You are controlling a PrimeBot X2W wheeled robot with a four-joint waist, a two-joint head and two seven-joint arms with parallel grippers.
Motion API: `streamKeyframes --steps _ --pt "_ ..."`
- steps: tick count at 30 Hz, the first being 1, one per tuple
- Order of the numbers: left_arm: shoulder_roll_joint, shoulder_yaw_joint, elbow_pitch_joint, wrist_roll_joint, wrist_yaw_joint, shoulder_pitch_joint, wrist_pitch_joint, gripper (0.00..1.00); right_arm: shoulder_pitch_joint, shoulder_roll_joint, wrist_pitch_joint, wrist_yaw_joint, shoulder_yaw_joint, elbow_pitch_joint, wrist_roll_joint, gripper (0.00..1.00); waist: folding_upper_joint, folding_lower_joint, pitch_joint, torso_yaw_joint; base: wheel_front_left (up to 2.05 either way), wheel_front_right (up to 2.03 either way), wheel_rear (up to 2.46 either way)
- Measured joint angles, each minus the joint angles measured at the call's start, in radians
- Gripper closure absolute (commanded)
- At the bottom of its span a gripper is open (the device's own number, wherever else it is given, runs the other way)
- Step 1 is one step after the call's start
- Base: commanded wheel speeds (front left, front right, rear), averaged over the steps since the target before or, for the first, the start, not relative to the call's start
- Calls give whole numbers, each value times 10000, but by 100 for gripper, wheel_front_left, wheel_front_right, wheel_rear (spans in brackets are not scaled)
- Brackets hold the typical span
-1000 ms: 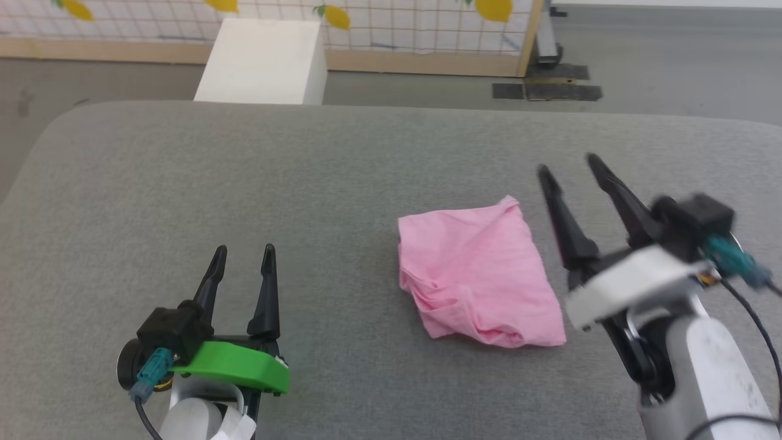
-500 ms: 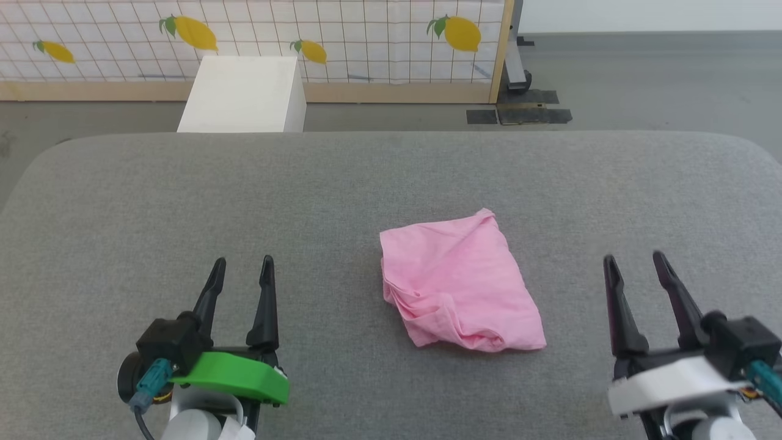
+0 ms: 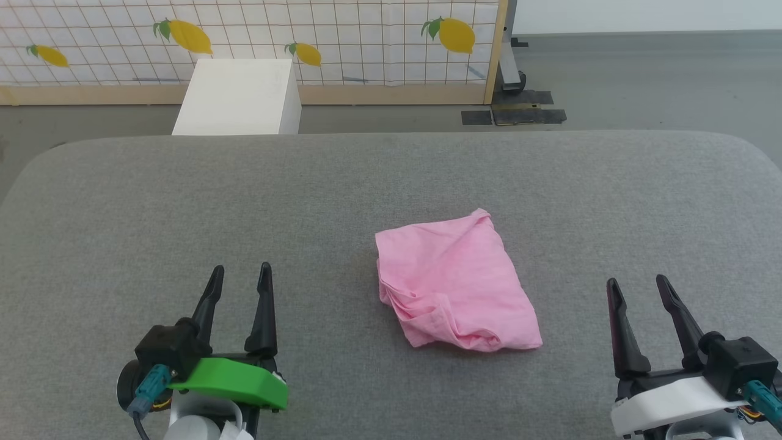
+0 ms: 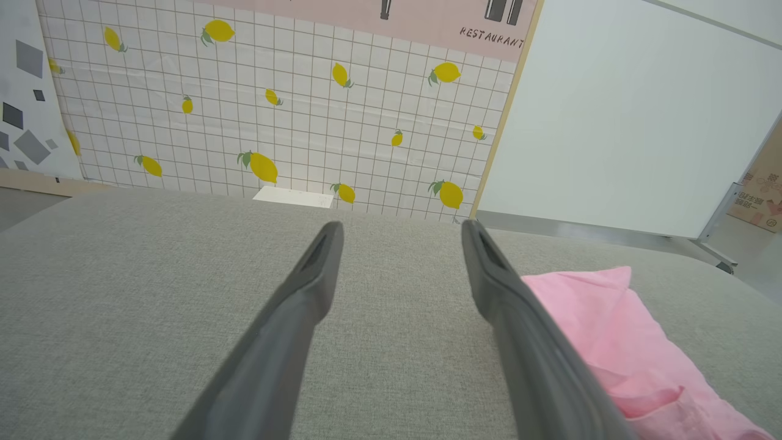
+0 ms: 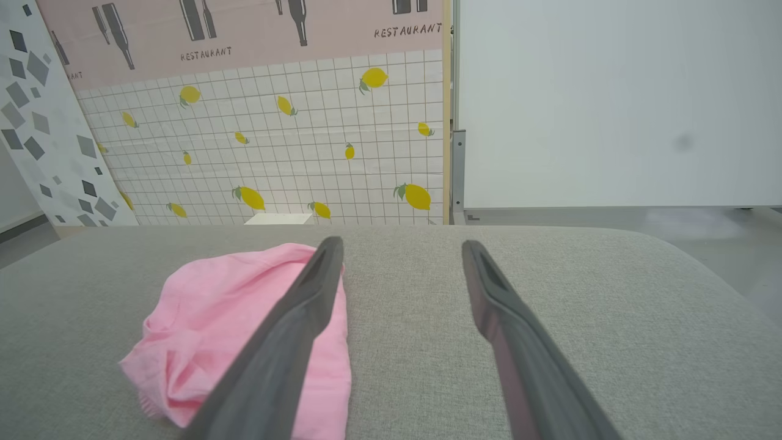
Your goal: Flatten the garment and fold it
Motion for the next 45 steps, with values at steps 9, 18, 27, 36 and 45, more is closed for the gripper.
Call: streamKeyframes --steps 9,18,27,36,45 --pt "0 -15 58 -25 2 1 0 0 -1 8 0 0 21 19 10 0 0 0 -3 0 0 0 0" --pt "2 -19 6 -27 4 -2 0 0 -509 27 1900 -2 134 648 3756 0 0 0 187 42 0 0 0" --pt "0 -132 -190 -25 2 -204 0 0 -3337 -86 7066 0 -1127 2976 7622 0 0 1 684 249 0 0 0" --pt "-2 -313 -234 -29 2 -585 0 0 -5475 -236 10799 0 -2224 5816 7162 0 0 1 1196 1013 0 0 0" --pt "-2 -389 -226 -234 4 -690 0 0 -6160 -165 11729 0 -2370 6259 5764 0 0 1 1582 1724 0 0 0"
